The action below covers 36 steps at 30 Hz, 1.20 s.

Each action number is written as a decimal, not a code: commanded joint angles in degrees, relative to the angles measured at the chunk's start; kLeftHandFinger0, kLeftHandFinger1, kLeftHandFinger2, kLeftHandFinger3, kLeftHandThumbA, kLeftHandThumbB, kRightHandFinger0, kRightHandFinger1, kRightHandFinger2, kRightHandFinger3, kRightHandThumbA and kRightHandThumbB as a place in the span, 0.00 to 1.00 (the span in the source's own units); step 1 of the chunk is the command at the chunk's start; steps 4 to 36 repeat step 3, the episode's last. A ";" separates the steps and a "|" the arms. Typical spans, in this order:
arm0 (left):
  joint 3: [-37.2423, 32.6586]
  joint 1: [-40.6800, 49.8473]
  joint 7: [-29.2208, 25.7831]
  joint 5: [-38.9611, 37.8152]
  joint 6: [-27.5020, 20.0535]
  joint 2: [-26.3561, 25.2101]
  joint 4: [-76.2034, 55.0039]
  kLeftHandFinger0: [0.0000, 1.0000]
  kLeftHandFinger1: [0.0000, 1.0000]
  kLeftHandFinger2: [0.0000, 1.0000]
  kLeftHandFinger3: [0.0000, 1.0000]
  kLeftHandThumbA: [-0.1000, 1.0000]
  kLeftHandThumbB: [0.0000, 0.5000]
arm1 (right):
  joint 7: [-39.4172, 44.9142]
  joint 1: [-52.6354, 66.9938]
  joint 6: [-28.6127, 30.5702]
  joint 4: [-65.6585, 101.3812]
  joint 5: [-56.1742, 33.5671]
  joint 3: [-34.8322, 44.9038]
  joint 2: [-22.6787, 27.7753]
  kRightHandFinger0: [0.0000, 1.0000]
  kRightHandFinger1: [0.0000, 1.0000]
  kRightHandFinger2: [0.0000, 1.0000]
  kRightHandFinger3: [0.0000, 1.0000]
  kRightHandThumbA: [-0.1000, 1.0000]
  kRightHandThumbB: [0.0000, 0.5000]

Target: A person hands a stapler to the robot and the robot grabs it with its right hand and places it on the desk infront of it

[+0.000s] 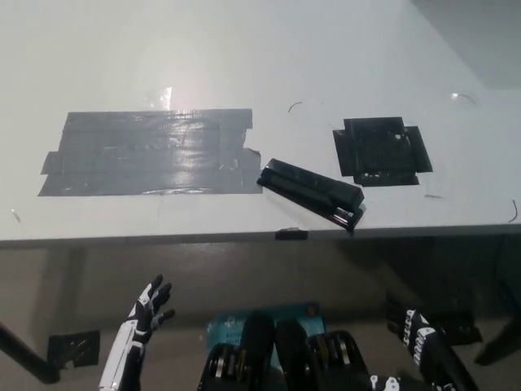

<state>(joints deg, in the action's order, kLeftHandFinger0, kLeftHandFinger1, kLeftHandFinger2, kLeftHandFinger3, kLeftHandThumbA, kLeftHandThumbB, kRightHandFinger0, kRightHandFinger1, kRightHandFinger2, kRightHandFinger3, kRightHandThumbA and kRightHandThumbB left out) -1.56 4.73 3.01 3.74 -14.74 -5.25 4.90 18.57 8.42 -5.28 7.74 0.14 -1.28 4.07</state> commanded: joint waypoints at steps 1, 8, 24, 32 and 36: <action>0.44 0.26 -0.07 -0.63 -2.17 -0.49 -0.29 0.92 1.00 0.99 0.96 1.00 0.84 | -1.20 0.19 5.25 -0.09 -0.27 -0.94 0.35 1.00 1.00 1.00 1.00 1.00 0.63; 0.44 0.25 -0.11 -0.56 -2.22 -0.48 -0.26 0.92 1.00 0.99 0.96 1.00 0.84 | -1.29 0.19 5.32 -0.14 -0.25 -1.04 0.44 1.00 1.00 1.00 1.00 1.00 0.63; 0.44 0.25 -0.11 -0.56 -2.22 -0.48 -0.26 0.92 1.00 0.99 0.96 1.00 0.84 | -1.29 0.19 5.32 -0.14 -0.25 -1.04 0.44 1.00 1.00 1.00 1.00 1.00 0.63; 0.44 0.25 -0.11 -0.56 -2.22 -0.48 -0.26 0.92 1.00 0.99 0.96 1.00 0.84 | -1.29 0.19 5.32 -0.14 -0.25 -1.04 0.44 1.00 1.00 1.00 1.00 1.00 0.63; 0.44 0.25 -0.11 -0.56 -2.22 -0.48 -0.26 0.92 1.00 0.99 0.96 1.00 0.84 | -1.29 0.19 5.32 -0.14 -0.25 -1.04 0.44 1.00 1.00 1.00 1.00 1.00 0.63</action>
